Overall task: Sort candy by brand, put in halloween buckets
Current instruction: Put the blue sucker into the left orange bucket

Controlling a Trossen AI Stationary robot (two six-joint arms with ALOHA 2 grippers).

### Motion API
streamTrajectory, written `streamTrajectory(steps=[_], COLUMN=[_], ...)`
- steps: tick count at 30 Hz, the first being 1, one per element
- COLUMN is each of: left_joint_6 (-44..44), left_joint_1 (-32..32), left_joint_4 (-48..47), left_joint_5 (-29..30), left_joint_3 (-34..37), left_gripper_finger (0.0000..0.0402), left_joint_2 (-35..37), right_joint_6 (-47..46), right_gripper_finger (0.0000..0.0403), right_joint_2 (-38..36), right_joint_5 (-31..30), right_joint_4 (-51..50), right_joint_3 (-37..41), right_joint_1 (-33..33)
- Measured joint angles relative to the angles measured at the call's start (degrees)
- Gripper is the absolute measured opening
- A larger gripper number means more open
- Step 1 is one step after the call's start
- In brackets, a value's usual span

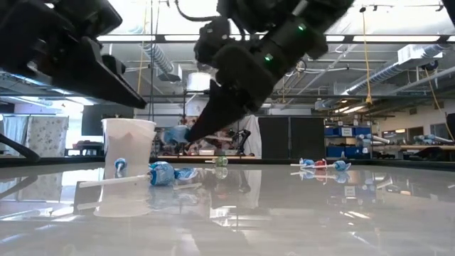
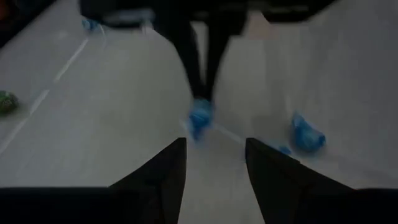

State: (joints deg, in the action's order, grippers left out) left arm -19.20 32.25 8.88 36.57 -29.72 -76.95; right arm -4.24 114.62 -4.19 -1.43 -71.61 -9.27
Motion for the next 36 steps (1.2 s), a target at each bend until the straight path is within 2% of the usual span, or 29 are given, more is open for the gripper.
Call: streamTrajectory(steps=[3,5,8,14,32,36], left_joint_6=[4.5,7.4,10.1,14.5,15.8,15.8], left_joint_1=[-1.7,-2.6,-3.9,-4.6,-5.1,-5.4], left_joint_4=[12.6,20.1,25.4,26.5,29.1,29.4], left_joint_5=[-0.7,-1.6,-3.6,-8.1,-8.2,-7.8], left_joint_3=[4.5,7.1,9.4,10.0,10.0,10.0], left_gripper_finger=[0.0172,0.0172,0.0172,0.0172,0.0171,0.0156], left_joint_2=[-0.1,-0.1,-0.1,-0.3,-0.3,-0.3], right_joint_6=[-0.1,-0.3,-0.2,-0.7,-1.8,-1.8], right_gripper_finger=[0.0011,0.0011,0.0011,0.0011,0.0011,0.0011], right_joint_2=[-0.5,-0.5,-0.5,-0.5,-0.5,-0.5], right_joint_5=[2.1,2.3,2.3,2.4,2.5,2.7], right_joint_4=[9.1,11.4,13.7,20.0,23.3,23.2], right_joint_3=[3.5,4.2,4.3,4.3,4.3,4.3], right_joint_1=[0.0,-0.1,0.0,-0.1,-0.1,-0.1])
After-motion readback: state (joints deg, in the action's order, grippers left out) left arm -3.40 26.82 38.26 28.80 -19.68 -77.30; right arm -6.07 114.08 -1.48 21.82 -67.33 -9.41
